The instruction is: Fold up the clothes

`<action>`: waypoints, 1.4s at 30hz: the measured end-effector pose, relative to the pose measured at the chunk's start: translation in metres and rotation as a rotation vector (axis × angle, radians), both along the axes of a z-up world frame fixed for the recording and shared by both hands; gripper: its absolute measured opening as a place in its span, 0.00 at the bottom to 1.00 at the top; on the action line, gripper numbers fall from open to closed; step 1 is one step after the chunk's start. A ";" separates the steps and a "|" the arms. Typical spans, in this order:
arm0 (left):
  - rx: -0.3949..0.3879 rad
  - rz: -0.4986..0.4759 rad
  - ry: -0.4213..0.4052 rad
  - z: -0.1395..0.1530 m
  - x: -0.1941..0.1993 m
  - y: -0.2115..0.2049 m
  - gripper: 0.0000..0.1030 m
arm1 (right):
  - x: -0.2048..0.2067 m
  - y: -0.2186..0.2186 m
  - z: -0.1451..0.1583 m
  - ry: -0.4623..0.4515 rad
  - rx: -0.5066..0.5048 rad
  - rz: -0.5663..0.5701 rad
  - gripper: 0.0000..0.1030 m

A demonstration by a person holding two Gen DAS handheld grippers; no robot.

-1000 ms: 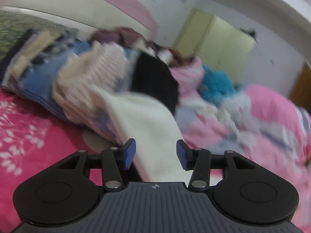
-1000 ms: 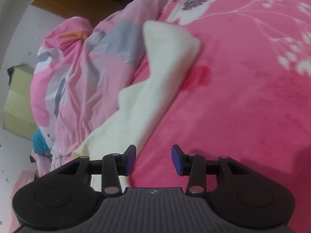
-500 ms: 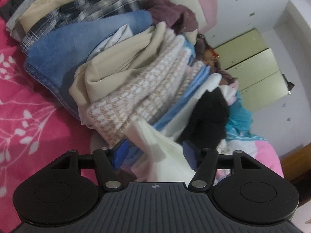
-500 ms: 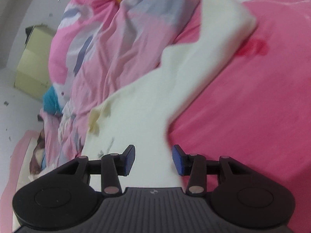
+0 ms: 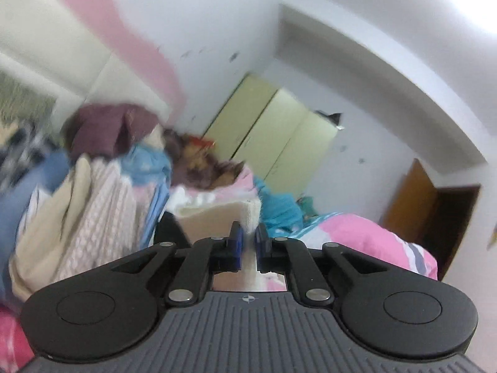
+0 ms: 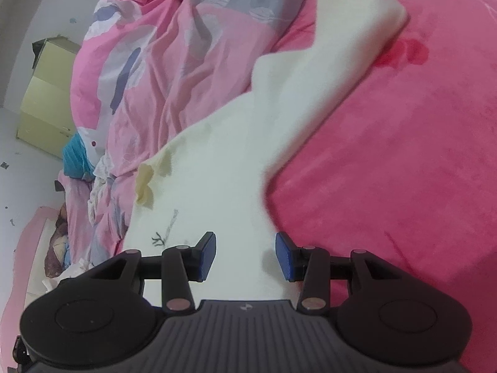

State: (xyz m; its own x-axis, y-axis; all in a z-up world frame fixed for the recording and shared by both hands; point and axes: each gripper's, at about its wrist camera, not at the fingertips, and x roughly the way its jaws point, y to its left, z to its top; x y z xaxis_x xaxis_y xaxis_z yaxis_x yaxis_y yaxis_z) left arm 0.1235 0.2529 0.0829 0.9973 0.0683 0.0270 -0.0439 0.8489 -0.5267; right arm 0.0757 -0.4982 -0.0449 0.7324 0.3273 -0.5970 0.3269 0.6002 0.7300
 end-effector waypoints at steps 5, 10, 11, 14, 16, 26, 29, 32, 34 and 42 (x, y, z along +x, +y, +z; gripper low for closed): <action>-0.081 0.141 0.283 -0.058 0.022 0.047 0.06 | -0.004 -0.008 -0.010 0.032 0.011 -0.027 0.44; -0.105 0.199 0.394 -0.089 0.019 0.065 0.11 | -0.008 -0.013 -0.006 0.032 0.006 -0.040 0.44; -0.109 0.201 0.389 -0.088 0.016 0.065 0.14 | -0.009 -0.013 -0.004 0.032 0.003 -0.042 0.44; -0.067 0.232 0.390 -0.075 0.010 0.060 0.22 | -0.010 -0.016 0.000 0.023 0.001 -0.049 0.44; -0.033 0.266 0.376 -0.062 0.003 0.055 0.28 | -0.014 -0.018 0.001 0.014 -0.001 -0.058 0.44; 0.239 -0.145 0.242 -0.013 -0.027 -0.104 0.63 | -0.042 -0.064 0.013 -0.062 -0.073 -0.230 0.44; 0.233 -0.376 0.326 -0.031 -0.009 -0.172 0.64 | -0.047 -0.089 0.016 -0.079 -0.085 -0.306 0.44; 0.255 -0.504 0.432 -0.066 0.009 -0.229 0.64 | -0.039 -0.114 0.016 -0.066 -0.112 -0.360 0.44; 0.227 -0.553 0.513 -0.092 0.019 -0.251 0.63 | -0.028 -0.132 0.012 -0.061 -0.103 -0.391 0.44; 0.284 -0.579 0.644 -0.160 0.026 -0.290 0.63 | 0.034 -0.200 0.000 -0.075 -0.086 -0.489 0.48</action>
